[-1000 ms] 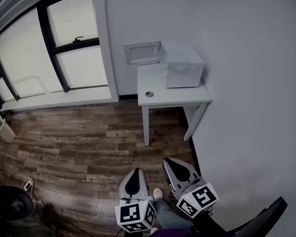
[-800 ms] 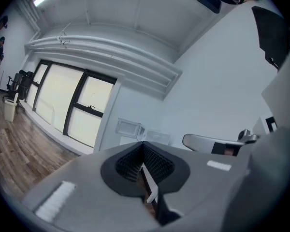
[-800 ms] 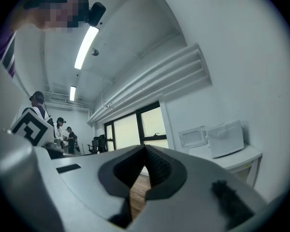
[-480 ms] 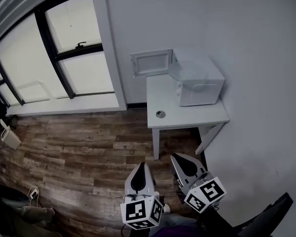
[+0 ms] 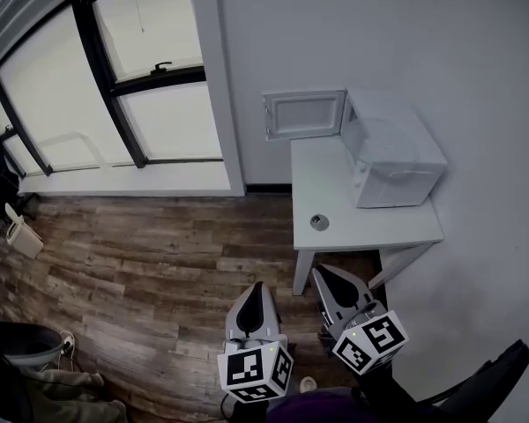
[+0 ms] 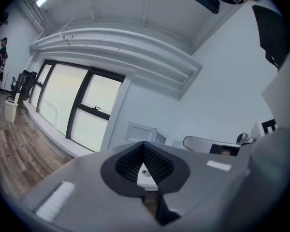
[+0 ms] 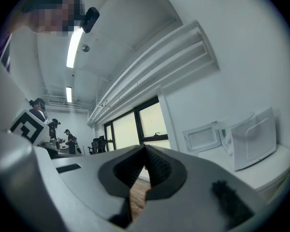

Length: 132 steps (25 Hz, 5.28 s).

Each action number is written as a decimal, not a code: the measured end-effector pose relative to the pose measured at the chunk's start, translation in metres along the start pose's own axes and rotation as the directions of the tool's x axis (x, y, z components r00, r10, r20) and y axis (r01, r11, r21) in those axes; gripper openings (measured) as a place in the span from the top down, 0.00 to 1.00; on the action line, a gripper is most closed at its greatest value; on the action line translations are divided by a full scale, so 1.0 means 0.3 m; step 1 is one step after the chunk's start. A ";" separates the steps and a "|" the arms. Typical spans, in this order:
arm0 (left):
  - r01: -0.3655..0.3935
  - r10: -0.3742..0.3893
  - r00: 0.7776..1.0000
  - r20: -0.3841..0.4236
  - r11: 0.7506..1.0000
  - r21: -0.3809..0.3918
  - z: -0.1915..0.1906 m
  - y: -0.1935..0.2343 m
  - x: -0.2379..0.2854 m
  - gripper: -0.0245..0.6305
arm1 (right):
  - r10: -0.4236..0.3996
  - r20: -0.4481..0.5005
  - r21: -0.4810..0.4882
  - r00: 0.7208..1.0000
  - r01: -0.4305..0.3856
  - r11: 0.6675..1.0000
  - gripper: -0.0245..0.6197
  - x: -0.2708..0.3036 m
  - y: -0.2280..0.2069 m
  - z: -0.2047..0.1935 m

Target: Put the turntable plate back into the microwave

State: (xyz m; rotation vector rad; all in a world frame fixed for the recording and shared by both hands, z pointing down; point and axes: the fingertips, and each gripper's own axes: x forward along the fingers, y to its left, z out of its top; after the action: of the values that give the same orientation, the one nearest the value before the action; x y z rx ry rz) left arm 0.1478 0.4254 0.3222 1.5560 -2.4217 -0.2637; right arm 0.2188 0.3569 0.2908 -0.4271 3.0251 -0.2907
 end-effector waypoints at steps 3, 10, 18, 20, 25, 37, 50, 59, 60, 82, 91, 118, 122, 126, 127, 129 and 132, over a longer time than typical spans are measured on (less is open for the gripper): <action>0.033 -0.033 0.999 0.021 0.999 -0.003 0.095 0.114 0.148 0.96 | -0.004 0.016 0.016 1.000 0.004 1.000 0.95 0.198 -0.020 0.029; 0.111 -0.111 0.992 0.056 0.994 0.006 0.300 0.377 0.441 0.96 | 0.000 0.056 -0.021 0.998 0.001 1.000 0.95 0.635 -0.041 0.094; 0.275 -0.274 0.961 0.026 0.954 -0.121 0.266 0.459 0.697 0.96 | -0.054 -0.002 0.035 0.999 0.054 0.998 0.95 0.865 -0.177 0.006; 0.268 -0.269 0.963 0.003 0.957 -0.114 0.257 0.480 0.786 0.96 | -0.056 0.010 0.063 0.998 0.055 0.996 0.95 0.931 -0.228 0.001; 0.270 -0.269 0.963 -0.032 0.963 0.018 0.290 0.518 1.052 0.96 | -0.076 0.057 0.063 0.995 0.073 0.995 0.95 1.127 -0.391 0.032; 0.590 -0.586 0.795 -0.156 0.807 -0.023 0.296 0.145 1.658 0.96 | -0.328 0.132 0.107 0.935 0.315 0.943 0.95 1.224 -0.865 0.174; 0.837 -0.874 0.299 -0.384 0.433 -0.334 0.042 -0.349 1.751 0.80 | -0.867 0.141 0.149 0.478 0.855 0.496 0.95 0.631 -1.027 0.159; 0.858 -0.885 -0.095 -0.456 0.159 -0.488 -0.017 -0.492 1.766 0.74 | -0.984 0.180 0.356 -0.005 0.932 0.061 0.76 0.390 -0.982 0.157; 0.856 -0.879 -0.110 -0.464 0.153 -0.493 -0.029 -0.498 1.765 0.74 | -0.985 0.172 0.383 -0.022 0.923 0.046 0.75 0.386 -0.986 0.148; 0.501 -0.872 -0.268 -0.410 0.237 -0.832 -0.201 -0.672 1.689 0.70 | -1.000 0.022 0.754 0.017 0.657 0.028 0.69 0.416 -1.204 -0.032; 0.358 -0.911 -0.260 -0.319 0.216 -0.908 -0.189 -0.713 1.640 0.88 | -0.999 0.040 0.748 0.031 0.662 0.051 0.74 0.424 -1.240 -0.025; 0.270 -0.978 -0.188 -0.096 0.042 -0.962 -0.088 -0.569 1.624 0.90 | -0.979 0.141 0.707 0.149 0.677 0.204 0.80 0.520 -1.159 0.034; 0.317 -0.985 -0.158 -0.074 0.021 -0.948 -0.053 -0.532 1.642 0.90 | -0.968 0.147 0.692 0.201 0.679 0.246 0.80 0.563 -1.153 0.045; 0.315 -0.992 -0.105 -0.065 0.029 -0.949 -0.043 -0.466 1.666 0.90 | -0.960 0.133 0.680 0.248 0.682 0.270 0.80 0.621 -1.146 0.032; 0.320 -0.994 -0.091 -0.064 0.032 -0.947 -0.040 -0.448 1.675 0.90 | -0.956 0.130 0.677 0.263 0.681 0.280 0.80 0.638 -1.146 0.028; 0.332 -0.996 -0.064 -0.063 0.038 -0.942 -0.032 -0.413 1.691 0.89 | -0.950 0.124 0.686 0.287 0.667 0.291 0.80 0.668 -1.144 0.010; 0.341 -0.998 -0.016 -0.067 0.057 -0.938 -0.020 -0.360 1.706 0.89 | -0.933 0.121 0.661 0.340 0.673 0.331 0.80 0.717 -1.137 0.018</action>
State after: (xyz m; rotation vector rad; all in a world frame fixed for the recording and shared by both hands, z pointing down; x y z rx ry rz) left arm 0.0394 -0.0853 0.3543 1.8163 -0.2233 -0.4997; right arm 0.1043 -0.0261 0.3430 -1.7089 1.7844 -0.8458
